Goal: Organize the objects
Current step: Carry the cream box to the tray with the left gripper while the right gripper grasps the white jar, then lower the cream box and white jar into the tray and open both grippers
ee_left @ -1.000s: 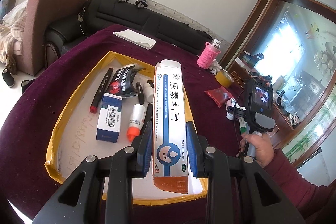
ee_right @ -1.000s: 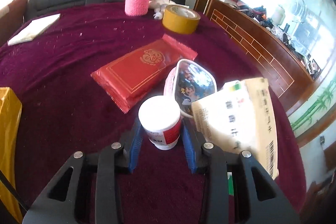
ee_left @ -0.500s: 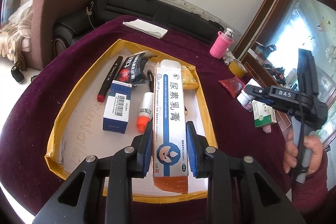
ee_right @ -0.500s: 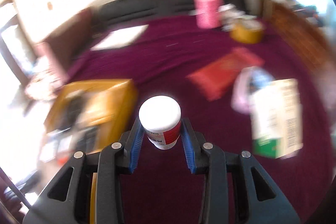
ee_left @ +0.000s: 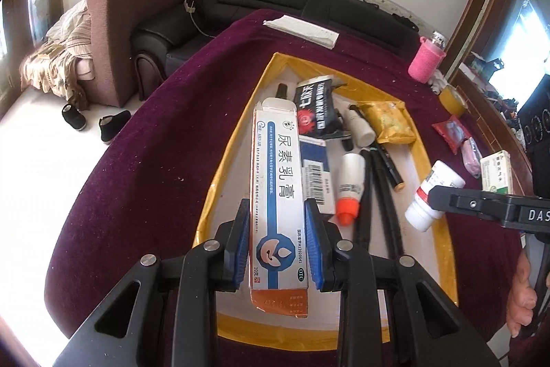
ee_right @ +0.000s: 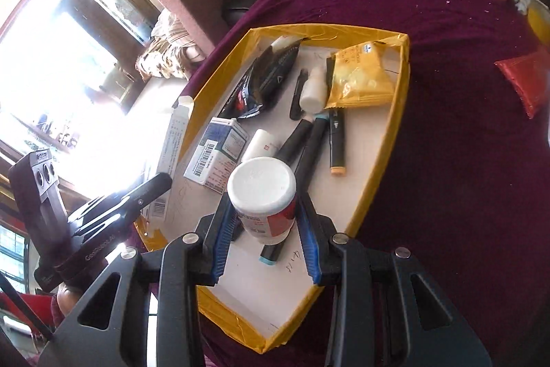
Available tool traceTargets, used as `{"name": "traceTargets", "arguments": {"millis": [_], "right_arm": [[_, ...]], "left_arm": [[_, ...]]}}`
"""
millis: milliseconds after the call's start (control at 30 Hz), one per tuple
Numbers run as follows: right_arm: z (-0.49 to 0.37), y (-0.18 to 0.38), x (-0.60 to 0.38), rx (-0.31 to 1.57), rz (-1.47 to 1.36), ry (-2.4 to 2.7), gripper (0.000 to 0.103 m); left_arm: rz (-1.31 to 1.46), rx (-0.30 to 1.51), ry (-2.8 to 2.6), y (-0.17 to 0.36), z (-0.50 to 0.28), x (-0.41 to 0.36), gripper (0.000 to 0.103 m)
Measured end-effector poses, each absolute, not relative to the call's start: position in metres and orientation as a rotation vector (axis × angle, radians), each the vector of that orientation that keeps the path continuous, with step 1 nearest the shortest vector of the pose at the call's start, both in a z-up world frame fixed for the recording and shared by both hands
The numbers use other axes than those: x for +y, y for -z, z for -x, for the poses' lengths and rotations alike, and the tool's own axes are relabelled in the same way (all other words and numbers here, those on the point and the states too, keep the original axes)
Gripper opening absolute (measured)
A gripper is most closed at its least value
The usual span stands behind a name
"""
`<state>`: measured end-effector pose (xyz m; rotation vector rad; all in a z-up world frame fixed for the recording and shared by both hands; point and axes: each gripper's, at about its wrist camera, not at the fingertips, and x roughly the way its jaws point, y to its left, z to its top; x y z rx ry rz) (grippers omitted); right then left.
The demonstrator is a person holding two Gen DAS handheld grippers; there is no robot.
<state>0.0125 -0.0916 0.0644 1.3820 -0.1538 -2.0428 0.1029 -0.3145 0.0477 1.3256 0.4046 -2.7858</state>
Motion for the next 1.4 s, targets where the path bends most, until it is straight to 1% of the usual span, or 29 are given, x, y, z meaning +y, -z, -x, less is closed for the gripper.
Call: {"name": "traceTargets", "arguments": {"millis": [100, 267, 400, 467, 500, 567, 633, 733, 800, 933, 967, 1000, 1033, 1067, 1100, 1133, 1167, 1200, 1267, 1333, 1400], "right_arm": [[-0.006, -0.059, -0.107, -0.145, -1.402, 2.042, 0.034], [0.029, -0.059, -0.126, -0.126, -1.433, 2.07, 0.034], [0.06, -0.044, -0.146, -0.117, -1.518, 2.049, 0.033], [0.069, -0.037, -0.153, -0.117, -1.547, 2.042, 0.033], [0.075, -0.034, -0.158, -0.101, -1.558, 2.052, 0.033], [0.081, -0.031, -0.165, -0.059, -1.564, 2.061, 0.034], [0.084, -0.031, -0.171, -0.043, -1.559, 2.046, 0.034], [0.075, -0.046, -0.169, -0.008, -1.507, 2.078, 0.035], [0.066, -0.065, -0.16, 0.015, -1.44, 2.134, 0.035], [0.041, -0.115, -0.124, 0.036, -1.276, 2.257, 0.036], [0.033, -0.128, -0.113, 0.052, -1.225, 2.303, 0.039], [0.023, -0.143, -0.096, 0.063, -1.157, 2.363, 0.046], [0.009, -0.158, -0.076, 0.066, -1.07, 2.435, 0.051], [0.001, -0.166, -0.064, 0.066, -0.991, 2.488, 0.066], [-0.014, -0.176, -0.042, 0.065, -0.863, 2.57, 0.085], [-0.026, -0.181, -0.023, 0.06, -0.763, 2.641, 0.09], [-0.038, -0.184, 0.001, 0.048, -0.685, 2.713, 0.091], [-0.045, -0.182, 0.024, 0.049, -0.672, 2.801, 0.09], [-0.051, -0.175, 0.069, 0.042, -0.752, 2.941, 0.09], [-0.053, -0.165, 0.122, -0.088, -0.813, 2.989, 0.09], [-0.048, -0.153, 0.172, -0.23, -0.942, 3.002, 0.09]], "left_arm": [[-1.381, 0.434, 2.761, -0.035, -0.096, -0.319, 0.025], [-1.368, 0.422, 2.763, -0.033, -0.088, -0.317, 0.026], [-1.379, 0.422, 2.759, -0.032, -0.087, -0.317, 0.027], [-1.366, 0.434, 2.764, -0.036, -0.092, -0.317, 0.031], [-1.351, 0.457, 2.77, -0.039, -0.097, -0.319, 0.039], [-1.332, 0.515, 2.786, -0.044, -0.104, -0.321, 0.045], [-1.297, 0.547, 2.787, -0.051, -0.113, -0.323, 0.054], [-1.244, 0.572, 2.795, -0.063, -0.125, -0.323, 0.057], [-1.216, 0.58, 2.802, -0.071, -0.131, -0.321, 0.06], [-1.125, 0.536, 2.855, -0.091, -0.14, -0.306, 0.061], [-1.101, 0.527, 2.875, -0.095, -0.142, -0.303, 0.062], [-1.072, 0.52, 2.898, -0.1, -0.144, -0.298, 0.066], [-1.039, 0.511, 2.929, -0.105, -0.147, -0.291, 0.067], [-1.014, 0.502, 2.958, -0.108, -0.148, -0.286, 0.067], [-0.984, 0.48, 3.002, -0.113, -0.151, -0.276, 0.067], [-0.963, 0.461, 3.033, -0.117, -0.152, -0.269, 0.068], [-0.942, 0.427, 3.071, -0.12, -0.152, -0.259, 0.07], [-0.943, 0.39, 3.093, -0.122, -0.15, -0.249, 0.075], [-0.979, 0.338, 3.13, -0.126, -0.145, -0.23, 0.076], [-1.06, 0.301, 3.169, -0.126, -0.138, -0.206, 0.076], [-1.138, 0.305, 3.196, -0.123, -0.133, -0.187, 0.076]]}}
